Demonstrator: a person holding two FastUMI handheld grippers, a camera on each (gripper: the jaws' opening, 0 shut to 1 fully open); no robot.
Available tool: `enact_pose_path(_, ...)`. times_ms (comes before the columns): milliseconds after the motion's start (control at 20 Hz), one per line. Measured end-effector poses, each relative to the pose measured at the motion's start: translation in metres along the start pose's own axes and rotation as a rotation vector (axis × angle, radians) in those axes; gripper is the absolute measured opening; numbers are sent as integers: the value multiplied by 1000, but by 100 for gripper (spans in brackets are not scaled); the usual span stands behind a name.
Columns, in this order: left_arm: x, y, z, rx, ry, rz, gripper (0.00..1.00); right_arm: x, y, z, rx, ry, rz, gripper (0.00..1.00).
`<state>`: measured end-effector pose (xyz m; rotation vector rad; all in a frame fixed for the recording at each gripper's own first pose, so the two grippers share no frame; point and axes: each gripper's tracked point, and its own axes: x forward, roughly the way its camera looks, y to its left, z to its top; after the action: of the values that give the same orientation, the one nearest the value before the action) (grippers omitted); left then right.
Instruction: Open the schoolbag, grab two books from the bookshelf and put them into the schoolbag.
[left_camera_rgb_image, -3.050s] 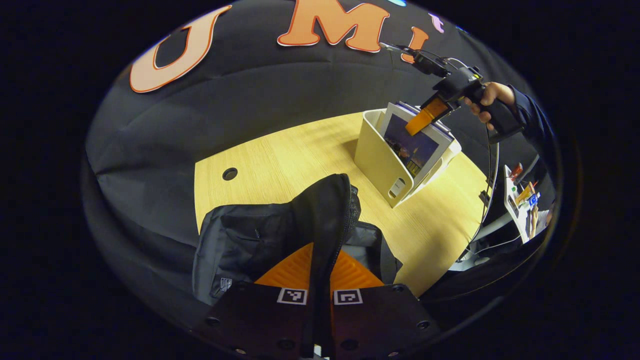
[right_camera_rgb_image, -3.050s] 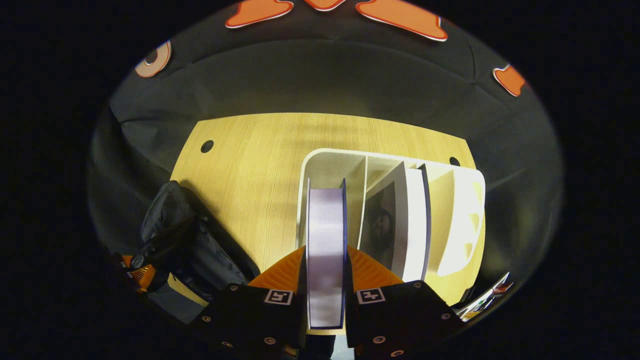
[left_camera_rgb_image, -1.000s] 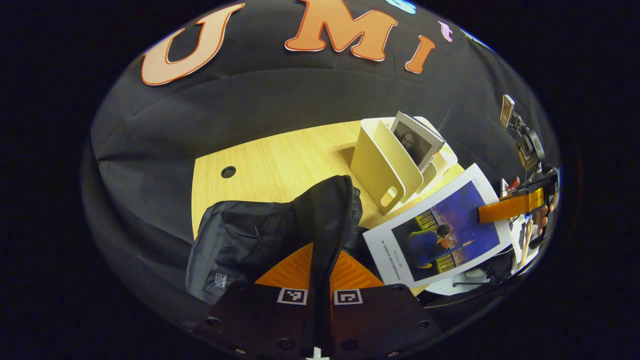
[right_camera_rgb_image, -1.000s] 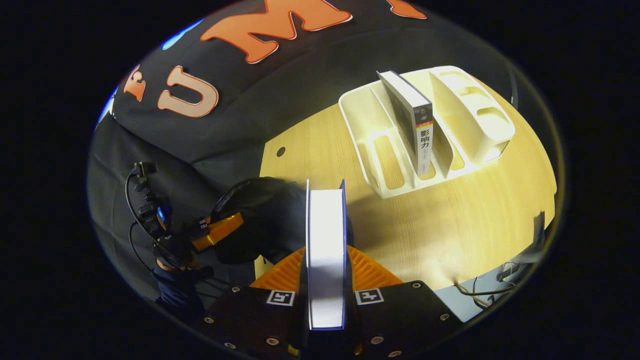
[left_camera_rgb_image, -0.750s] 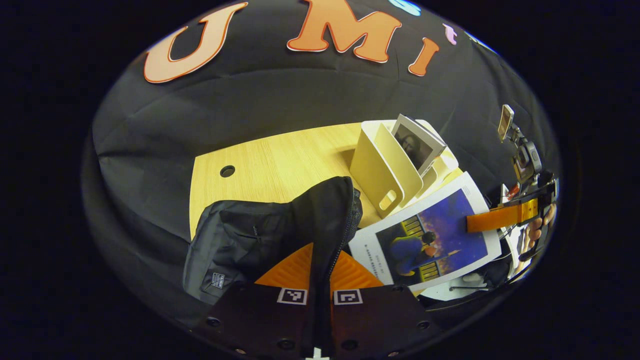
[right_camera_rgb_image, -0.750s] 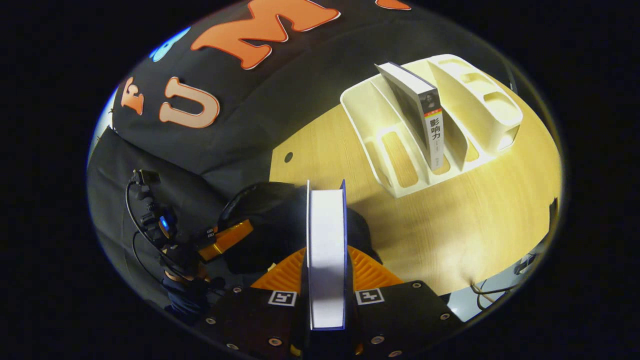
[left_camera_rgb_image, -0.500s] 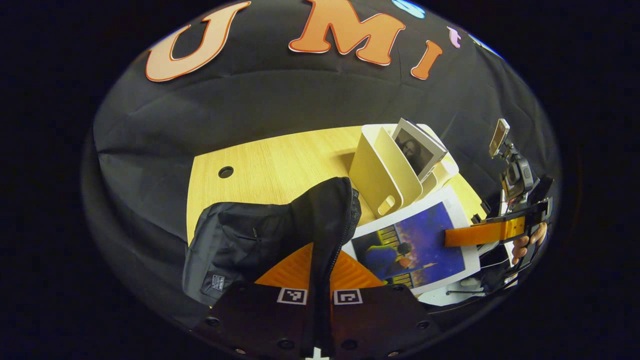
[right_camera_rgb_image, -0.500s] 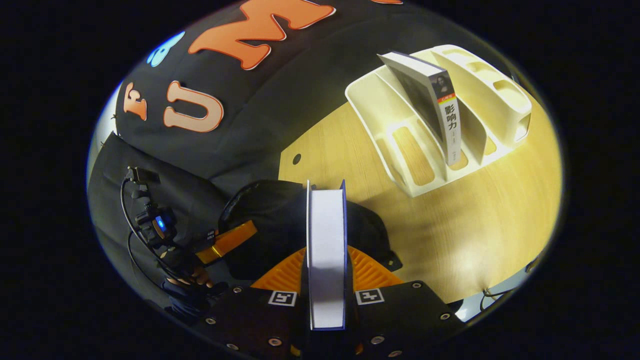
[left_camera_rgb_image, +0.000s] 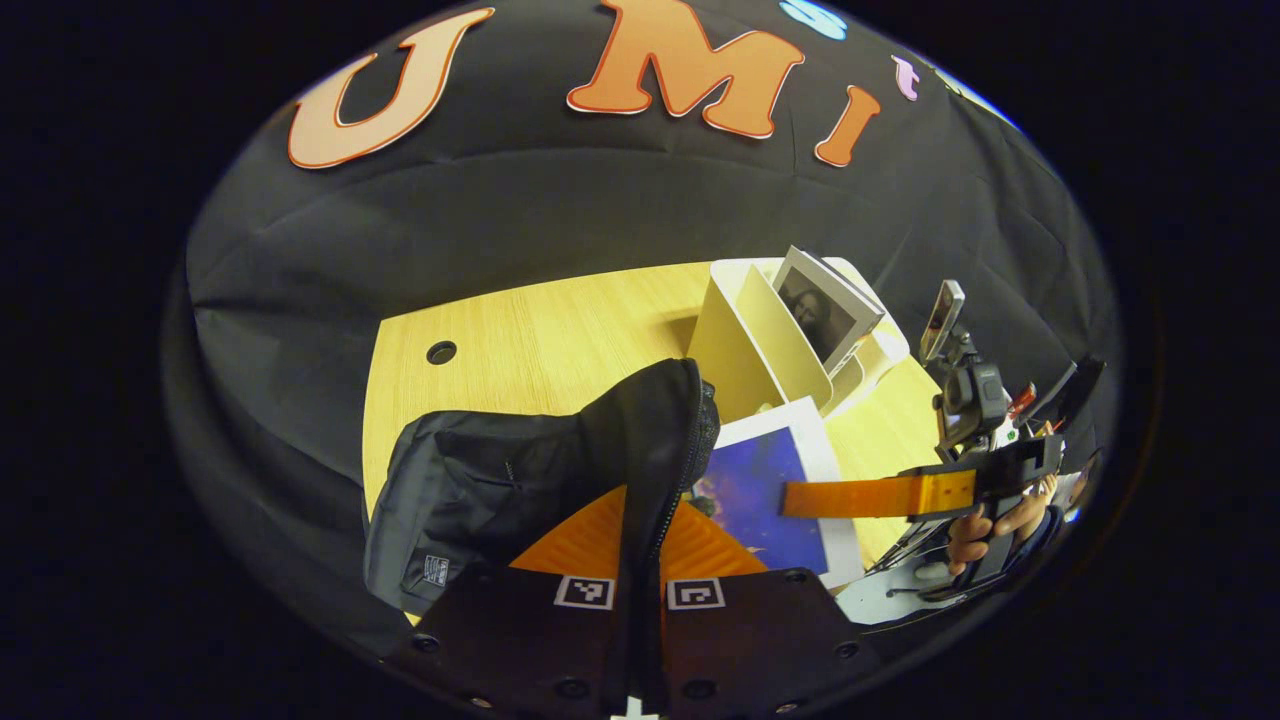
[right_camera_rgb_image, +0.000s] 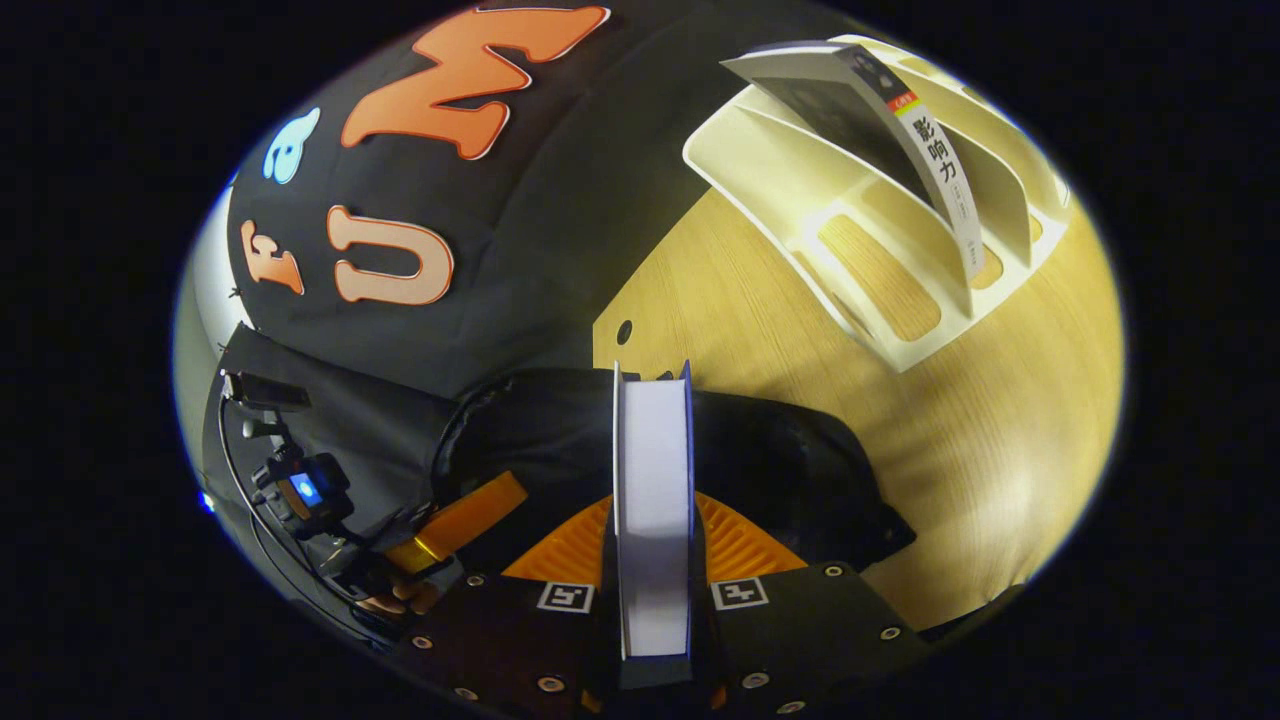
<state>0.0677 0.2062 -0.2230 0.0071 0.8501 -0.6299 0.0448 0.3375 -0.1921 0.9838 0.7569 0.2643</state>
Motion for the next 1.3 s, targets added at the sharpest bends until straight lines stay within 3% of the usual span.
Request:
enact_pose_path(250, 3, -6, 4, -8, -3, -18, 6, 29, -3, -7, 48, -31, 29, 28)
enact_pose_path(400, 2, -11, 3, -3, -4, -29, 6, 48, -8, -20, 17, -19, -3, 28)
enact_pose_path(750, 5, -20, 4, -4, -7, -50, 5, 76, 0, -30, 29, -16, 22, 28)
enact_pose_path(800, 5, -18, 4, -7, -10, -48, 6, 79, -1, -32, 42, -10, 23, 36)
enact_pose_path(850, 6, -18, 4, -9, -5, -49, 5, 84, -1, -34, 48, -2, 20, 29)
enact_pose_path(900, 7, -17, 4, -15, -8, -43, 5, 85, -5, -36, 41, 11, -4, 30)
enact_pose_path(1000, 8, -16, 2, -24, -3, -38, 6, 90, -21, -41, -8, 31, -102, 39)
enact_pose_path(1050, 9, -17, 1, -30, 2, -42, 6, 87, -27, -44, -44, 50, -134, 50)
enact_pose_path(1100, 9, -17, 1, -36, -1, -37, 5, 85, -34, -48, -76, 75, -162, 41)
enact_pose_path(1150, 11, -18, 0, -41, 1, -35, 5, 83, -37, -50, -107, 90, -176, 71)
enact_pose_path(1200, 12, -17, -1, -45, -3, -23, 5, 81, -42, -53, -132, 108, -205, 63)
enact_pose_path(1250, 11, -17, 0, -55, -3, -19, 6, 79, -45, -54, -155, 122, -222, 86)
enact_pose_path(1300, 10, -16, -1, -60, -5, -10, 5, 75, -48, -53, -179, 132, -249, 90)
